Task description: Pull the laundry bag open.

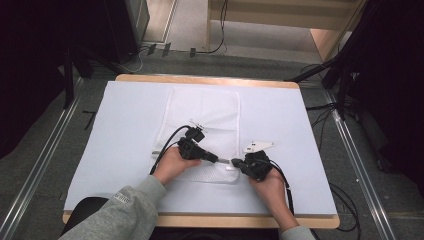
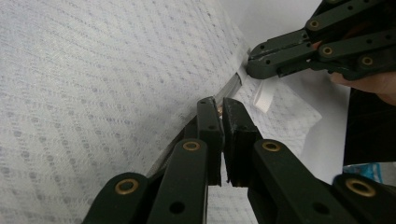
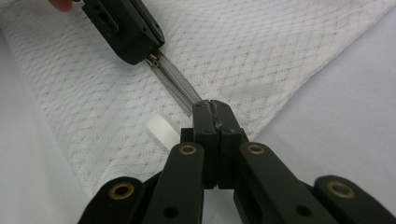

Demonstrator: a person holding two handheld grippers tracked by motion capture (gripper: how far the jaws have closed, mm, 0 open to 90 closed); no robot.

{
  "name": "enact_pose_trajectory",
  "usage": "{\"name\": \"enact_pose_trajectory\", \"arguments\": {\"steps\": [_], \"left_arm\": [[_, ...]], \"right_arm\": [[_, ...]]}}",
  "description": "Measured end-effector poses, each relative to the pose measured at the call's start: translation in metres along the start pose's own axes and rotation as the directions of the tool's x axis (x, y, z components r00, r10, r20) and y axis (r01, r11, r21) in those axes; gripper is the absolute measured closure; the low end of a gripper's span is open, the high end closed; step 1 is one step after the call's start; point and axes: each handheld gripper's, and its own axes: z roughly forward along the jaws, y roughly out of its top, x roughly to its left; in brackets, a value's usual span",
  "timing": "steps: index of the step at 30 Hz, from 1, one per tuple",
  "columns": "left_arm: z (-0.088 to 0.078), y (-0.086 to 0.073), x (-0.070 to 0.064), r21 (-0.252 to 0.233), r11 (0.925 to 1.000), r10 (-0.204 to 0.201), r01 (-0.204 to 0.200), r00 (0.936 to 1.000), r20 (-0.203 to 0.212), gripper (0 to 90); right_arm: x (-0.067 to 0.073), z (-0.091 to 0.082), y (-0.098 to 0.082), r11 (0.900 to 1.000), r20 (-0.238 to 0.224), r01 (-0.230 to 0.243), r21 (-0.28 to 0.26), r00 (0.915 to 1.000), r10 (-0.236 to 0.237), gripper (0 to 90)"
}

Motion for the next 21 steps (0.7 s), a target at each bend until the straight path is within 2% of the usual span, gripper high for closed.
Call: {"name": "enact_pose_trajectory", "arguments": {"steps": [12, 14, 21], "left_arm": [[-0.0015, -0.0015, 0.0020, 0.011, 0.9999, -0.006, 0.006, 1.0000, 0.007, 88.2], [-0.0020, -0.0016, 0.0013, 0.022, 0.9997, 0.010, -0.010, 0.9999, 0.005, 88.3], [-0.0031, -0.0025, 0.0016, 0.023, 0.9997, 0.005, -0.005, 1.0000, 0.006, 88.3]], "right_arm": [[-0.0006, -0.0003, -0.0006, 1.000, -0.004, -0.008, 0.001, 1.0000, 0.008, 90.0], [-0.0005, -0.0004, -0.0006, 1.000, -0.004, -0.007, 0.001, 1.0000, 0.007, 90.0], [-0.0009, -0.0004, -0.0007, 1.000, -0.006, -0.006, 0.000, 1.0000, 0.006, 90.0]]}}
